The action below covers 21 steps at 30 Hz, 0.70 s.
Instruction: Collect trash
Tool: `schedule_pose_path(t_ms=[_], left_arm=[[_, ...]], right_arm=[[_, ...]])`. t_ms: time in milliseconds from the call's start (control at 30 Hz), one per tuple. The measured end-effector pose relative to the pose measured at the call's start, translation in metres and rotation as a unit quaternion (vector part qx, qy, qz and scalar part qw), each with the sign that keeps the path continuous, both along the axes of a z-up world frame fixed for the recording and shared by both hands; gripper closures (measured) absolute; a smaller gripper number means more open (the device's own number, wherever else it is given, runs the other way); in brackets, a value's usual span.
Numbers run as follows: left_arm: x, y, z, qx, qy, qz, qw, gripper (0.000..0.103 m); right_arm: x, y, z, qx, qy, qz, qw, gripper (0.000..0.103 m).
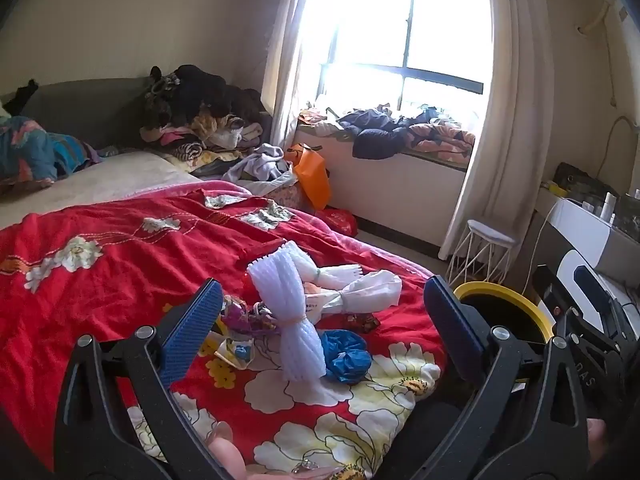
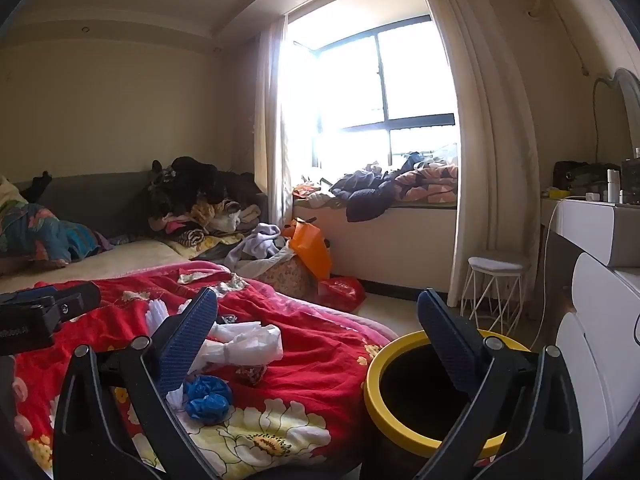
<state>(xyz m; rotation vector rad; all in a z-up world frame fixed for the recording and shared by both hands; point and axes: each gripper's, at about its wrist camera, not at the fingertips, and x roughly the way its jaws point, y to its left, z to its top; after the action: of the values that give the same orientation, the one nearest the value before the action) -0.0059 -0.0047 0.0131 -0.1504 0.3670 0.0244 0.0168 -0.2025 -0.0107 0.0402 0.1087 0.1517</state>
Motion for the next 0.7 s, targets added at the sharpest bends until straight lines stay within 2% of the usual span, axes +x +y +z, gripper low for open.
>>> schedule_pose_path(t_ms=[700], left_arm=[[-0.0018,0.0001,-0.0020,-0.002,-0.005,0.001,1.0000,0.010]], right_arm=[[0.0000,-0.0009,-0.0010,0.002,0.002,-0.004,1.000,0.006]])
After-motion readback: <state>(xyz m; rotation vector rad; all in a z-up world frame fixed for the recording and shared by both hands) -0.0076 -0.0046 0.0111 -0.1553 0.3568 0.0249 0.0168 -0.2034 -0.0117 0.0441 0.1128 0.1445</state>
